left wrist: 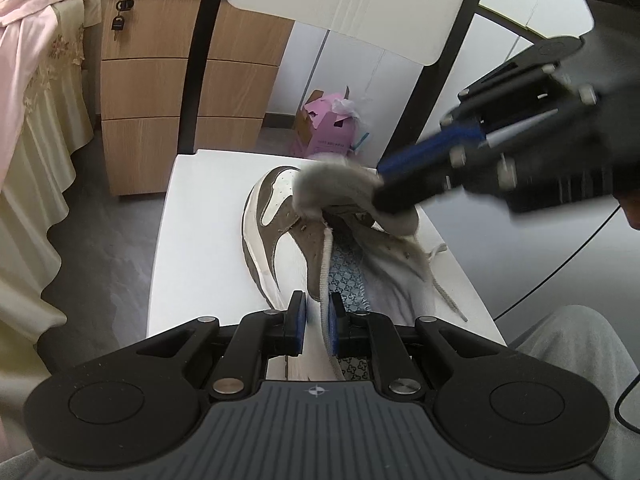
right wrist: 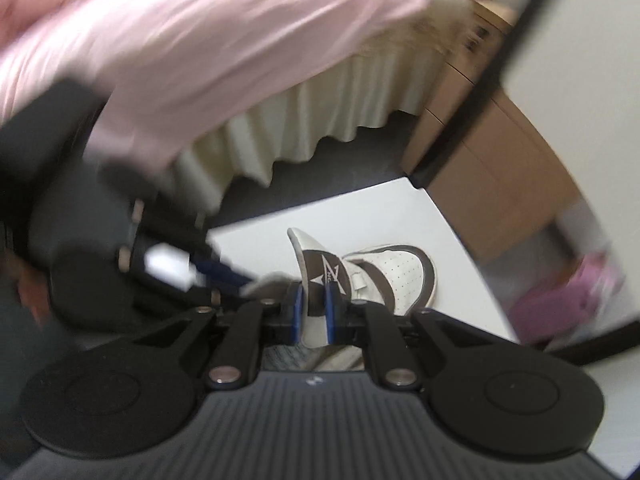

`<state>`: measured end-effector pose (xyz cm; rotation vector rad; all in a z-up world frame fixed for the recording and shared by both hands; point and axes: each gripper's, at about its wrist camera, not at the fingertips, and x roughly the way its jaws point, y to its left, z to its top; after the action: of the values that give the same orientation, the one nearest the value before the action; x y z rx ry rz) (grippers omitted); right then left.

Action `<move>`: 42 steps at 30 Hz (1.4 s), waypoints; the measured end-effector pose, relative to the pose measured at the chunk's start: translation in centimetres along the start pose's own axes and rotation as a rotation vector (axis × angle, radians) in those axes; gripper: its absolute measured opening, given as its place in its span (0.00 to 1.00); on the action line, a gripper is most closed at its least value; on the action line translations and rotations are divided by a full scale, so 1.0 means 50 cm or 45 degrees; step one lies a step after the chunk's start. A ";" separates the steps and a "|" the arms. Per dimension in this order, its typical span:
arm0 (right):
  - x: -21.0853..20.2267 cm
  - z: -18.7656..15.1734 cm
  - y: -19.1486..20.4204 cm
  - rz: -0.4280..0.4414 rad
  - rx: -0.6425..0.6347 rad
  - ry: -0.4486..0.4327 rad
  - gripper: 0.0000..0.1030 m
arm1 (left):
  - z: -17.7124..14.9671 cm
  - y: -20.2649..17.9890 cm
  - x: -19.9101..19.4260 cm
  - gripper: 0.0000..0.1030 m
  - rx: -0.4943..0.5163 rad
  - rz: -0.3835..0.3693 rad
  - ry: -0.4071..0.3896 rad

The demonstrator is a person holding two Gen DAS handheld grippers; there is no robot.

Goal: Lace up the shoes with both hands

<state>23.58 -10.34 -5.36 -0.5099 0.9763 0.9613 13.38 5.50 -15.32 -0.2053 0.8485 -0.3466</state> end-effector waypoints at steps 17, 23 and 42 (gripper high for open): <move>0.027 -0.108 -0.040 0.146 0.730 -0.064 0.04 | -0.002 -0.001 -0.005 0.14 -0.026 0.003 0.006; 0.045 -0.138 -0.037 0.087 0.699 -0.015 0.00 | -0.001 -0.005 -0.005 0.14 -0.015 0.017 0.006; -0.075 -0.053 0.026 0.017 0.262 -0.256 0.31 | -0.007 -0.021 -0.022 0.15 0.074 0.050 -0.056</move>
<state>20.41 -13.31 -3.37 -0.2298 0.8855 0.8937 12.24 4.94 -14.44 -0.1418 0.7973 -0.3287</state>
